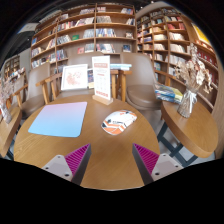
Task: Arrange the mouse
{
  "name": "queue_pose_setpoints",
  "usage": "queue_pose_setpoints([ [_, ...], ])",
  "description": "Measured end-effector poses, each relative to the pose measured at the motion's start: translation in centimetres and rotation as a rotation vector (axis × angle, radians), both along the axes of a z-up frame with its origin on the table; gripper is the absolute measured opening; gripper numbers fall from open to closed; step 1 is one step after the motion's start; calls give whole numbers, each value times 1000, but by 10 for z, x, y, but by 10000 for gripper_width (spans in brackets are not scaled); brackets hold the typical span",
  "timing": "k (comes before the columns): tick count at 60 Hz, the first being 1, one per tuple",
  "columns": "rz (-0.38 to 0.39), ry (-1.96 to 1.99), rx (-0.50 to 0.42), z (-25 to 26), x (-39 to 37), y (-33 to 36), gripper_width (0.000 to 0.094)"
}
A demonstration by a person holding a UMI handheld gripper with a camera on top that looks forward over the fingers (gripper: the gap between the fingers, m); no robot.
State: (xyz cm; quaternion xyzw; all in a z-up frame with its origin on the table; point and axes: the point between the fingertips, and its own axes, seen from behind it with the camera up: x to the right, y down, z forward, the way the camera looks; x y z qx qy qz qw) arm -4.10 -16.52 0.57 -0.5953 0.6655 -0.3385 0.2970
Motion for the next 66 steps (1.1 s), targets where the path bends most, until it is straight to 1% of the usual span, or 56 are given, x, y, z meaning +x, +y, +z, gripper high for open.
queue_pose_setpoints([
  [11, -3, 13, -8, -7, 27, -1, 849],
  [23, -11, 48, 8, -21, 56, -5, 850],
  [28, -11, 38, -13, -20, 69, -11, 849],
  [32, -9, 43, 7, -21, 77, -10, 847],
  [41, -18, 45, 2, -20, 95, -17, 858],
  [66, 15, 53, -4, -20, 138, -25, 859],
])
